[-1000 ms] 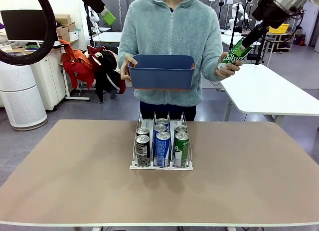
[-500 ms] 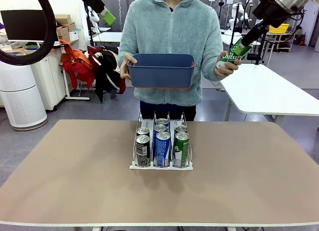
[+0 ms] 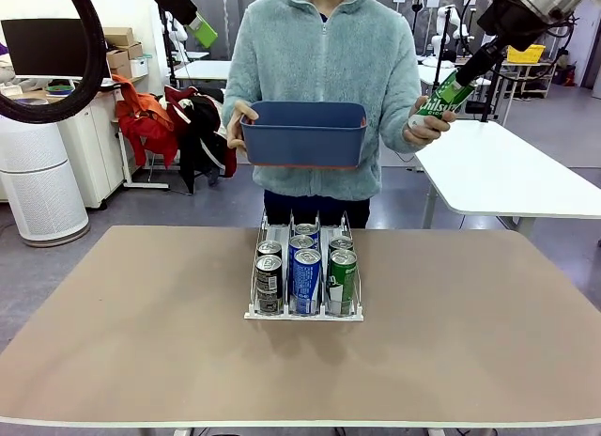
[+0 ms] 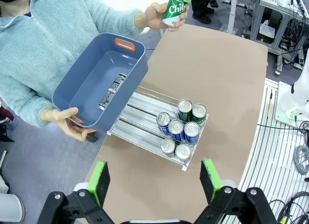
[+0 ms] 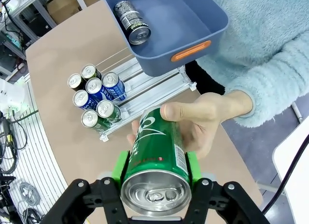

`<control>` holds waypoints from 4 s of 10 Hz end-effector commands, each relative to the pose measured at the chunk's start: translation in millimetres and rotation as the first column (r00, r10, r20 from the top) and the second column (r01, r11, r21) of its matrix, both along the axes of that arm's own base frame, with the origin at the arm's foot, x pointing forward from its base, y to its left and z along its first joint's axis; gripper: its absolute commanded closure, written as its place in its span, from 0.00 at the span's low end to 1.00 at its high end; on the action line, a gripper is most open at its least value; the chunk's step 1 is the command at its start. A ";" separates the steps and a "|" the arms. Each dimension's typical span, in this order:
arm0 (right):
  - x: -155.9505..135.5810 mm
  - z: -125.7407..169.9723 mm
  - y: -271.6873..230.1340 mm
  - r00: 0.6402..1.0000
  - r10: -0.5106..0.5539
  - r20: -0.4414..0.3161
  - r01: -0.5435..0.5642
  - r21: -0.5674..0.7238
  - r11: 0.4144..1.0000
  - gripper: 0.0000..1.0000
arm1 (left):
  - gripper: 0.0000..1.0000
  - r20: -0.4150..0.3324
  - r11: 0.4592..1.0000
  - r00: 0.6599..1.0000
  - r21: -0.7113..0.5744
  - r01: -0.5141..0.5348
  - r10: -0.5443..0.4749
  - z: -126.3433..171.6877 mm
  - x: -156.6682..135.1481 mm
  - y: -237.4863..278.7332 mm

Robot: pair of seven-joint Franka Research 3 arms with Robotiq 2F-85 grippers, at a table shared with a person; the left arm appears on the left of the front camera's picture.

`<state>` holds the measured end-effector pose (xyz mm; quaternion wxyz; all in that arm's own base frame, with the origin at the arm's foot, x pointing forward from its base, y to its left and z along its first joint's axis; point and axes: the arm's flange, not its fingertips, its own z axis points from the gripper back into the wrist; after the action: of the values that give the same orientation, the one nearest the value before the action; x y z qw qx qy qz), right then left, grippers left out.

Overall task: Fill the beverage cans into the dispenser.
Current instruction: Pick up the Sprite handed by the human, then place the picked Sprite in the line of the Automatic Can Dispenser with the same cans.

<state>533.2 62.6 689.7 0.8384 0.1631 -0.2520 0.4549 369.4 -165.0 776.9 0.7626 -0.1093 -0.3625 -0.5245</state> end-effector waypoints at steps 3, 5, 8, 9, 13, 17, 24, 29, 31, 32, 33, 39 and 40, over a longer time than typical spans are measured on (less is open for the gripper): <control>-0.5 -1.0 0.8 1.000 0.002 -0.002 -0.002 -0.003 1.000 0.46 | 0.00 0.003 1.000 1.000 -0.020 0.014 -0.014 -2.3 0.9 1.7; -0.5 -1.0 0.8 1.000 0.002 -0.002 -0.002 -0.003 1.000 0.46 | 0.00 0.003 1.000 1.000 -0.020 0.014 -0.014 -2.3 0.9 1.7; -0.5 -1.0 0.8 1.000 0.002 -0.002 -0.002 -0.003 1.000 0.46 | 0.00 0.003 1.000 1.000 -0.020 0.014 -0.014 -2.3 0.9 1.7; -0.5 -1.0 0.8 1.000 0.002 -0.002 -0.002 -0.003 1.000 0.46 | 0.00 0.003 1.000 1.000 -0.020 0.014 -0.014 -2.3 0.9 1.7; -0.5 -1.0 0.8 1.000 0.002 -0.002 -0.002 -0.003 1.000 0.46 | 0.00 0.003 1.000 1.000 -0.020 0.014 -0.014 -2.3 0.9 1.7; -0.5 -1.0 0.8 1.000 0.002 -0.002 -0.002 -0.003 1.000 0.46 | 0.00 0.003 1.000 1.000 -0.020 0.014 -0.014 -2.3 0.9 1.7; -0.5 -1.0 0.8 1.000 0.002 -0.002 -0.002 -0.003 1.000 0.46 | 0.00 0.003 1.000 1.000 -0.020 0.014 -0.014 -2.3 0.9 1.7; -31.0 -5.7 10.7 0.996 -0.084 -0.007 0.084 -0.003 0.997 0.42 | 0.00 0.003 1.000 1.000 -0.020 0.014 -0.014 -2.3 0.9 1.7; -64.4 -7.2 8.2 0.989 -0.145 0.006 0.145 0.014 0.989 0.42 | 0.00 0.003 1.000 1.000 -0.020 0.014 -0.014 -2.3 0.9 1.7; -89.9 -10.3 12.2 0.975 -0.223 0.015 0.223 0.009 0.975 0.42 | 0.00 0.003 1.000 1.000 -0.020 0.014 -0.014 -2.3 0.9 1.7; -110.1 -7.1 9.1 0.971 -0.239 -0.005 0.239 0.027 0.971 0.42 | 0.00 0.003 1.000 1.000 -0.020 0.014 -0.014 -2.3 0.9 1.7; -167.5 -81.2 19.1 0.959 -0.235 -0.160 0.230 -0.050 0.972 0.42 | 0.00 0.003 1.000 1.000 -0.020 0.014 -0.014 -2.3 0.9 1.7; -164.4 -98.4 20.8 0.959 -0.204 -0.195 0.196 -0.061 0.979 0.42 | 0.00 0.003 1.000 1.000 -0.020 0.014 -0.014 -2.3 0.9 1.7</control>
<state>369.3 79.7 598.7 0.9008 0.1576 -0.1840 0.3604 369.7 -164.9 776.7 0.7628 -0.1094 -0.3623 -0.5244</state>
